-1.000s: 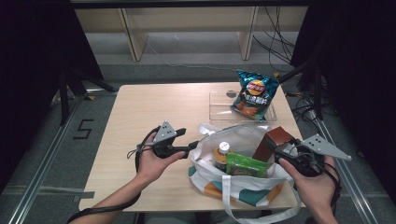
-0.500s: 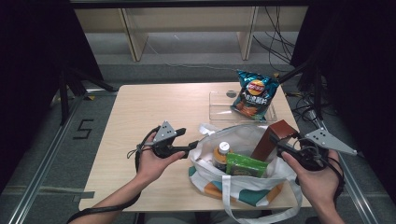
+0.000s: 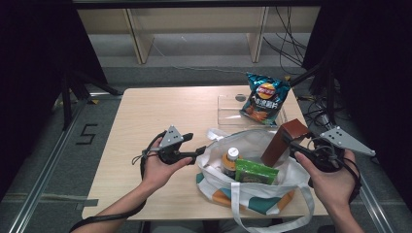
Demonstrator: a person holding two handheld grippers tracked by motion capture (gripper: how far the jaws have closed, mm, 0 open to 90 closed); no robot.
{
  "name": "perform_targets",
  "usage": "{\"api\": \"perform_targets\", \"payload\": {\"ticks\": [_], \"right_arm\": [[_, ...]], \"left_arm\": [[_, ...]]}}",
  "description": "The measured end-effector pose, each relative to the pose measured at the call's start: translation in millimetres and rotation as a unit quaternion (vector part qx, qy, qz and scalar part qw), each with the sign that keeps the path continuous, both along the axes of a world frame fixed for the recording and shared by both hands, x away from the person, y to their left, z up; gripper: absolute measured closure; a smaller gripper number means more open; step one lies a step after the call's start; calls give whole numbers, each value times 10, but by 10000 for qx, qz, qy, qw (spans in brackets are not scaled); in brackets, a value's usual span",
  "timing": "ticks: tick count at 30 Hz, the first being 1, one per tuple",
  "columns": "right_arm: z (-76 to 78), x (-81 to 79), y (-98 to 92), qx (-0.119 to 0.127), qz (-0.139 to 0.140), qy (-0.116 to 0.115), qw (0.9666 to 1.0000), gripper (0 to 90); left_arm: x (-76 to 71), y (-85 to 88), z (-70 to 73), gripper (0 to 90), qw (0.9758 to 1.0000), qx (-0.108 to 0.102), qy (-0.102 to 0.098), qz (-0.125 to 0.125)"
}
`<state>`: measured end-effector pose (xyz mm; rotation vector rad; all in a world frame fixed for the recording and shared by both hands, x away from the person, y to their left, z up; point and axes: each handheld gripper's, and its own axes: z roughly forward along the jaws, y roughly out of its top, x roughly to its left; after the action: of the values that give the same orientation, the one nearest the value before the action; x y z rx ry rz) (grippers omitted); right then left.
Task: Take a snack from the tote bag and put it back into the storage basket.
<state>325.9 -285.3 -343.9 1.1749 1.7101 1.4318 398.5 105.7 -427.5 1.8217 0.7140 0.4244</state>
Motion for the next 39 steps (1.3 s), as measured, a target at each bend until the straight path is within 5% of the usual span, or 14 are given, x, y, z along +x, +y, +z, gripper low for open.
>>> {"api": "perform_targets", "payload": {"ticks": [39], "right_arm": [[409, 159, -28, 78, -257, -282, 9992, 392]], "left_arm": [[3, 4, 4, 317, 10000, 0, -14, -15]]}}
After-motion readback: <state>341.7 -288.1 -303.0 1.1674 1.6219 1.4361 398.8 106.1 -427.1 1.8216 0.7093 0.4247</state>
